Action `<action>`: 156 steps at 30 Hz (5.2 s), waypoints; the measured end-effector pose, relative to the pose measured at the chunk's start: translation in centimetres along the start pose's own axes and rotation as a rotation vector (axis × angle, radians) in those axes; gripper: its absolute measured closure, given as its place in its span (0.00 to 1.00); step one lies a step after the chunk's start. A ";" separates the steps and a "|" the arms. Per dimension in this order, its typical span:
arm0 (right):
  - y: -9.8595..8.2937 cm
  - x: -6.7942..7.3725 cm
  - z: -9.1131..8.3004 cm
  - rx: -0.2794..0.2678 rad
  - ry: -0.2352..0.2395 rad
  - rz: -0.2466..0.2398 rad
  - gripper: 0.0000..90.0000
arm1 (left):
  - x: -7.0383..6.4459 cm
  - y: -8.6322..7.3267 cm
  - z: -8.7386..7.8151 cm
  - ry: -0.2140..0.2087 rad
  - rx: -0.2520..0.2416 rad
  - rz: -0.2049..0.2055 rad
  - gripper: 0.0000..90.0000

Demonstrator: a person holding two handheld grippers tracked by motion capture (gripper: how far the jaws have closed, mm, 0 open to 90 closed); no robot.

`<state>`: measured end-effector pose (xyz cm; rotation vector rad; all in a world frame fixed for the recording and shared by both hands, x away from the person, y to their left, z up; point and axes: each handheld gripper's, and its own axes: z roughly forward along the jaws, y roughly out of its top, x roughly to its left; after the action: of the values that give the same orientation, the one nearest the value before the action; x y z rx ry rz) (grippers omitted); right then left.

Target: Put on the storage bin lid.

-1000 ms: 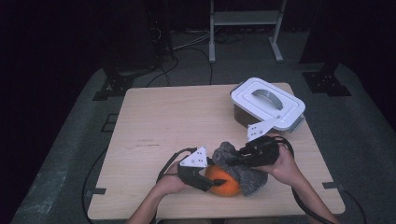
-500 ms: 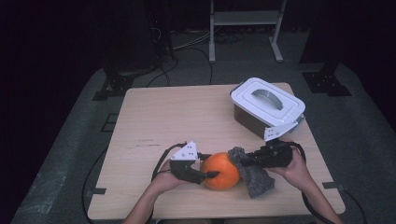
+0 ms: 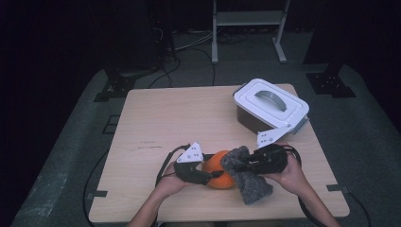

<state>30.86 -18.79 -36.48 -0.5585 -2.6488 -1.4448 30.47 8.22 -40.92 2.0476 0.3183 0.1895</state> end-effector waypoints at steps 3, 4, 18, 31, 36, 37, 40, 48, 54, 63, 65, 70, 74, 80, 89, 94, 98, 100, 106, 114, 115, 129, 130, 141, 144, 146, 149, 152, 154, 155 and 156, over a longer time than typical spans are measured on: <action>1.7 0.3 0.4 0.014 -0.013 -0.028 0.85 | -0.7 0.3 0.4 -0.002 0.018 0.042 0.44; 2.0 0.2 0.5 0.017 -0.019 -0.030 0.85 | -1.0 0.4 0.6 -0.009 0.023 0.059 0.44; 0.2 -4.0 -0.2 -0.008 -0.044 0.106 0.85 | 0.0 -0.4 -0.1 -0.029 0.015 0.038 0.43; -3.6 -4.4 -0.1 -0.023 -0.008 0.173 0.85 | 1.1 -0.9 -0.6 -0.020 -0.006 -0.023 0.43; -3.4 -3.8 -0.1 -0.032 0.007 0.157 0.85 | 1.6 -1.2 -0.8 -0.013 -0.018 -0.066 0.43; -3.3 -3.6 -0.1 -0.031 0.008 0.151 0.85 | 1.6 -1.2 -0.7 -0.015 -0.018 -0.062 0.43; -2.1 -3.0 0.0 -0.033 0.001 0.116 0.85 | 1.3 -1.1 -0.5 -0.017 -0.012 -0.046 0.43; -1.7 -3.6 0.0 -0.058 0.009 0.128 0.85 | 1.3 -1.1 -0.6 -0.016 -0.009 -0.045 0.43; -3.7 -4.6 0.4 -0.056 0.005 0.179 0.85 | 1.9 -1.2 -0.9 -0.016 -0.017 -0.069 0.42; -3.4 -4.0 -0.2 -0.033 -0.037 0.155 0.85 | 1.8 -1.2 -0.7 -0.012 -0.030 -0.086 0.41; -2.3 -3.4 -0.4 -0.058 -0.029 0.130 0.85 | 1.6 -1.0 -0.5 -0.004 -0.027 -0.085 0.41; -1.0 -2.9 0.0 -0.039 -0.039 0.089 0.85 | 1.2 -0.8 -0.3 0.012 -0.015 -0.083 0.39; -1.7 -3.5 0.2 -0.034 -0.043 0.116 0.85 | 0.7 -0.6 -0.2 -0.008 -0.004 -0.067 0.34; -2.8 -4.2 -0.5 -0.037 -0.066 0.147 0.85 | 0.2 -0.3 -0.1 -0.081 -0.001 -0.031 0.32; -3.8 -4.5 -1.0 -0.037 -0.064 0.163 0.85 | 0.8 -0.4 0.4 -0.036 0.017 -0.028 0.15; -2.3 -3.4 -1.4 -0.034 -0.056 0.116 0.85 | 0.6 -0.8 0.9 -0.071 0.021 -0.029 0.30; 0.7 -1.5 -1.5 -0.007 -0.044 0.032 0.85 | -0.6 0.3 1.3 -0.029 0.032 0.019 0.42; 2.4 -0.4 -0.9 0.028 -0.044 -0.018 0.85 | -1.1 0.7 1.6 -0.003 0.041 0.045 0.45; 2.4 -0.9 0.3 0.066 -0.043 -0.008 0.85 | -1.1 0.7 0.8 0.037 0.044 0.057 0.49; 0.4 -2.4 -1.2 0.023 -0.063 0.056 0.85 | -0.4 0.6 0.0 0.058 0.026 0.011 0.49; 0.1 -2.5 -1.3 0.026 -0.068 0.061 0.85 | -0.3 0.6 -0.1 0.066 0.025 0.011 0.49; -1.2 -3.6 0.9 0.047 -0.054 0.100 0.85 | -0.1 0.7 -0.9 0.056 0.052 0.047 0.37; -1.5 -3.6 0.8 0.045 -0.053 0.103 0.84 | 0.0 0.7 -1.0 0.051 0.043 0.046 0.36; -4.0 -4.2 0.1 0.040 -0.058 0.165 0.84 | 0.0 0.0 0.0 -0.044 0.098 0.024 0.33; -4.5 -4.3 0.1 0.032 -0.054 0.179 0.84 | -0.2 0.1 -0.2 -0.093 0.116 0.026 0.35; -4.8 -4.3 0.2 0.036 -0.052 0.183 0.84 | -0.3 0.2 -0.3 -0.127 0.123 0.031 0.36; -5.5 -4.1 0.1 0.032 -0.042 0.196 0.84 | -0.3 0.5 -0.5 -0.118 0.110 0.037 0.38; -5.9 -3.9 -0.1 0.030 -0.038 0.199 0.84 | 0.2 0.8 -0.6 -0.058 0.089 0.037 0.38; -6.2 -3.7 -0.1 0.029 -0.033 0.199 0.84 | 0.5 0.7 -0.7 -0.025 0.079 0.036 0.38; -6.3 -3.7 -0.2 0.030 -0.034 0.198 0.84 | 0.6 0.6 -0.6 -0.023 0.077 0.030 0.38; -6.4 -3.7 -0.3 0.031 -0.034 0.202 0.84 | 0.8 0.5 -0.5 -0.024 0.085 0.021 0.38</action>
<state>32.01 -23.17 -42.30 -0.8266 -2.5474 -1.3456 31.13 8.63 -40.26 2.1363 0.2947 0.1665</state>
